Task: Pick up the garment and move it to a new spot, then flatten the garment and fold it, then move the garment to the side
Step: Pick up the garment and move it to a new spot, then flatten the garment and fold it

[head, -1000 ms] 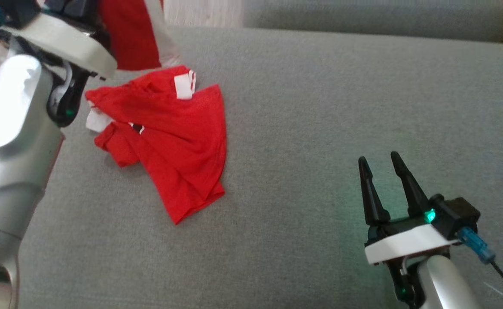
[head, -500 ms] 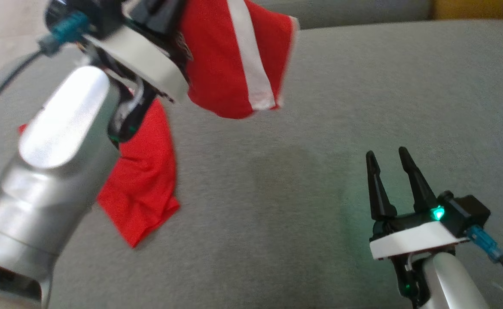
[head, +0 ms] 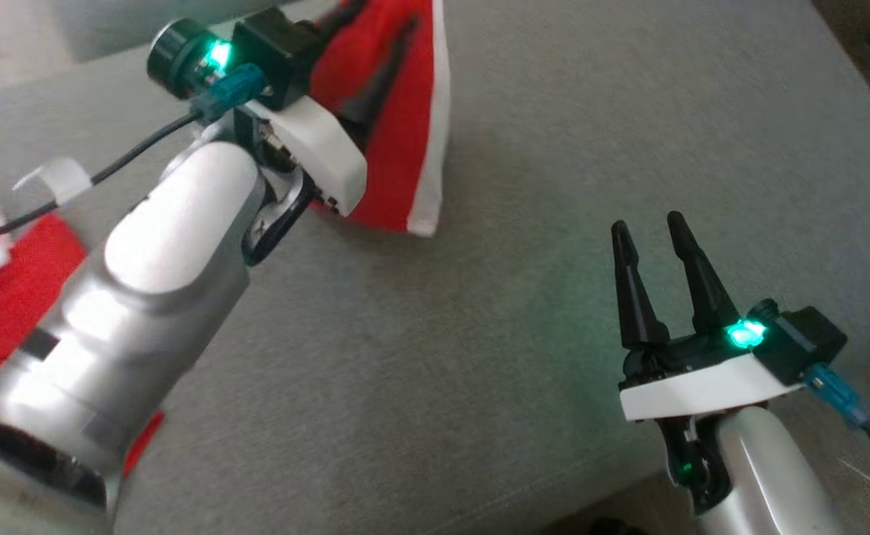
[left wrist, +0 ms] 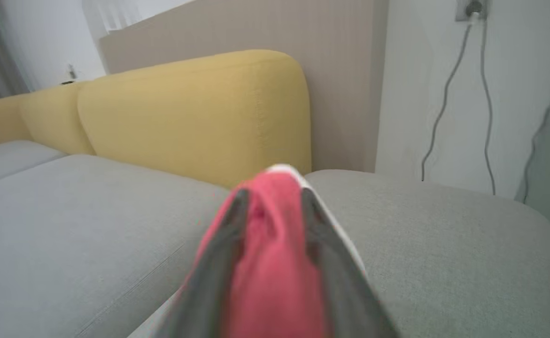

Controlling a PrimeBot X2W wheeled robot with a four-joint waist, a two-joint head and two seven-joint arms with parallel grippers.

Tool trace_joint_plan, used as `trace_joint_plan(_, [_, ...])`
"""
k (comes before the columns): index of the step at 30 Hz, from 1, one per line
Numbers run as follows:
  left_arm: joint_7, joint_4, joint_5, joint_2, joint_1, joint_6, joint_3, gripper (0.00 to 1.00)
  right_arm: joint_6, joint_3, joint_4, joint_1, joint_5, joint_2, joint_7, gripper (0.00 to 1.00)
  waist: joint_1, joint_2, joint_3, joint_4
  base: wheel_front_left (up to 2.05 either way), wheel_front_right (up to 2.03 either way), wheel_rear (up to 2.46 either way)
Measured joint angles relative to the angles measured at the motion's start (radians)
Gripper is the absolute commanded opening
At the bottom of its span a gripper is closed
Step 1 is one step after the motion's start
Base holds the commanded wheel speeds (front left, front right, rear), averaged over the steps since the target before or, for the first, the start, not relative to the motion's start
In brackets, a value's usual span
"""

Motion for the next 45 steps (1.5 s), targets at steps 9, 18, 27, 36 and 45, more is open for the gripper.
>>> trace_joint_plan(9, [-0.133, 0.137, 0.030, -0.038, -0.060, -0.004, -0.005, 1.00, 0.000, -0.010, -0.001, 0.001, 0.001, 0.001, 0.000, 1.00, 0.0000, 0.0000, 0.056, -0.016, 0.00, 0.00, 0.00])
trace_joint_plan(18, [-0.216, 0.148, 0.099, 0.022, -0.014, 0.060, -0.014, 1.00, 0.000, -0.087, 0.029, 0.007, -0.053, 0.000, 0.000, 1.00, -0.0001, 0.0000, -0.009, 0.154, 0.00, 0.00, 0.00])
trace_joint_plan(27, [-0.240, -0.008, 0.090, 0.089, 0.283, 0.212, 0.002, 1.00, 0.000, -0.174, 0.058, 0.090, -0.098, 0.001, 0.000, 1.00, -0.0002, 0.0000, -0.098, 0.353, 0.00, 0.00, 0.00])
trace_joint_plan(36, [-0.243, -0.254, 0.076, 0.080, 0.651, 0.387, 0.109, 1.00, 0.000, -0.202, 0.063, 0.147, -0.117, 0.002, 0.000, 1.00, -0.0004, 0.0000, -0.185, 0.476, 0.00, 0.00, 0.00])
trace_joint_plan(45, [-0.243, -0.311, 0.144, 0.053, 0.777, 0.395, 0.172, 1.00, 0.000, -0.213, 0.074, 0.153, -0.117, 0.002, 0.000, 1.00, -0.0002, 0.0000, -0.186, 0.498, 0.00, 0.00, 0.00])
